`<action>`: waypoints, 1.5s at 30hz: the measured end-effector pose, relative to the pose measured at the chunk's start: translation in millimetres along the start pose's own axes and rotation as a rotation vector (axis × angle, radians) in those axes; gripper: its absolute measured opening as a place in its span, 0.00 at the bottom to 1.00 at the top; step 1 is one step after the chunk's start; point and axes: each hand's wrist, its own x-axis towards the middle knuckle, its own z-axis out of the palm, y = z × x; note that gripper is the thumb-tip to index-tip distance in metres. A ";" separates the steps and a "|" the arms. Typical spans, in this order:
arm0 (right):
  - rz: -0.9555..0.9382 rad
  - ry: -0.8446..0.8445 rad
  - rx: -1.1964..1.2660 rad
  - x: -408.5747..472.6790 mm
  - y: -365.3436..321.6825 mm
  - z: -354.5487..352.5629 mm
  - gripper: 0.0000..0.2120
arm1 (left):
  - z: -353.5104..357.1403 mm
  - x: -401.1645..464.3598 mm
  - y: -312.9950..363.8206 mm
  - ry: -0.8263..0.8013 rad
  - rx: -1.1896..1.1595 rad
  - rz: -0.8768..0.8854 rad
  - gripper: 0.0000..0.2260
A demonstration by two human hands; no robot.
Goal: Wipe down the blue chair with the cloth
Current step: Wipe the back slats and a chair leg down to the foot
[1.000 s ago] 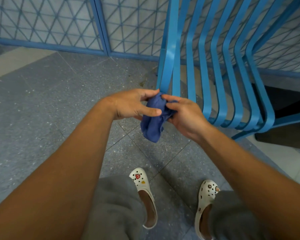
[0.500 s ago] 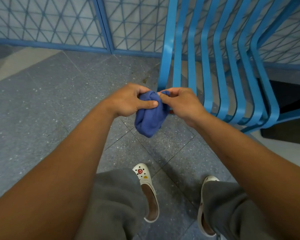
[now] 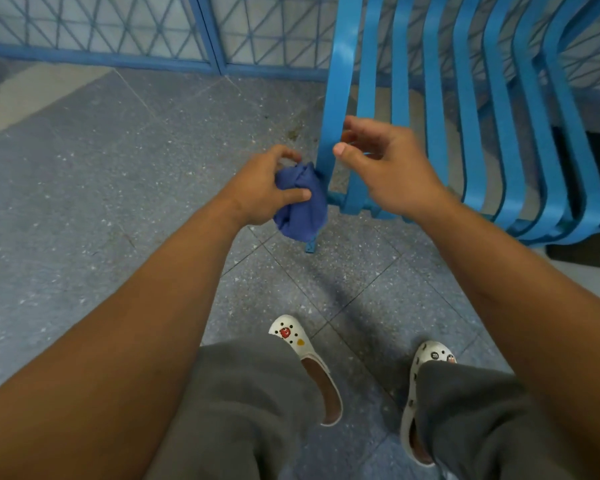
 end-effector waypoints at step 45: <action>0.080 -0.061 0.091 -9.9 -4.4 -3.5 0.21 | 10.3 4.6 3.9 -0.224 -0.394 -0.417 0.09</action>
